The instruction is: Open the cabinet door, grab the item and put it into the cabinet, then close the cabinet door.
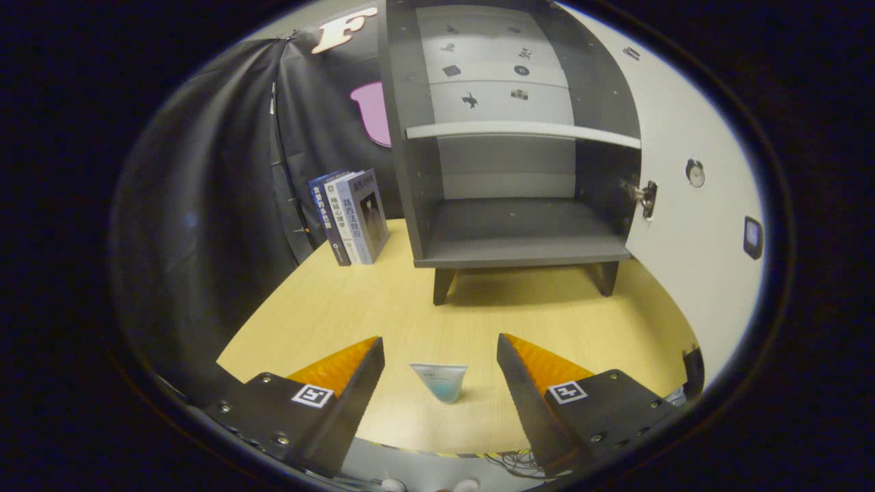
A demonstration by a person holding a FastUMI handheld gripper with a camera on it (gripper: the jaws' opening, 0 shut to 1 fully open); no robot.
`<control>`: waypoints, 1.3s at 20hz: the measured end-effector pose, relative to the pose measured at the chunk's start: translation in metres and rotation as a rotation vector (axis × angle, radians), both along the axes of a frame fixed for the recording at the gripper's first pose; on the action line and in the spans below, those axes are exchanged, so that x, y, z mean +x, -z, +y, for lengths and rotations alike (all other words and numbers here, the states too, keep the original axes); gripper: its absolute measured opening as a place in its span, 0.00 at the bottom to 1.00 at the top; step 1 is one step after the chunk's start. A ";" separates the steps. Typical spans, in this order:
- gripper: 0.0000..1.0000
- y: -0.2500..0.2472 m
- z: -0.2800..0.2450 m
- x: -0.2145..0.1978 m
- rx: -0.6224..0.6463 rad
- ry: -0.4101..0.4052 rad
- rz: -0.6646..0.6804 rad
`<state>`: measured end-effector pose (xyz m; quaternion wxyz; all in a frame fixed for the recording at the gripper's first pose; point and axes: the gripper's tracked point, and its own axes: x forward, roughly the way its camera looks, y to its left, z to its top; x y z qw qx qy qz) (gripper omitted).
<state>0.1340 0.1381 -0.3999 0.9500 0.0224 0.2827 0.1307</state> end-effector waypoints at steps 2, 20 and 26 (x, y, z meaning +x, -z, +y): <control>0.99 0.020 0.002 0.001 0.000 0.005 0.030; 0.54 -0.013 -0.005 0.001 -0.060 0.005 -0.004; 0.54 -0.130 -0.019 0.008 -0.104 0.036 -0.154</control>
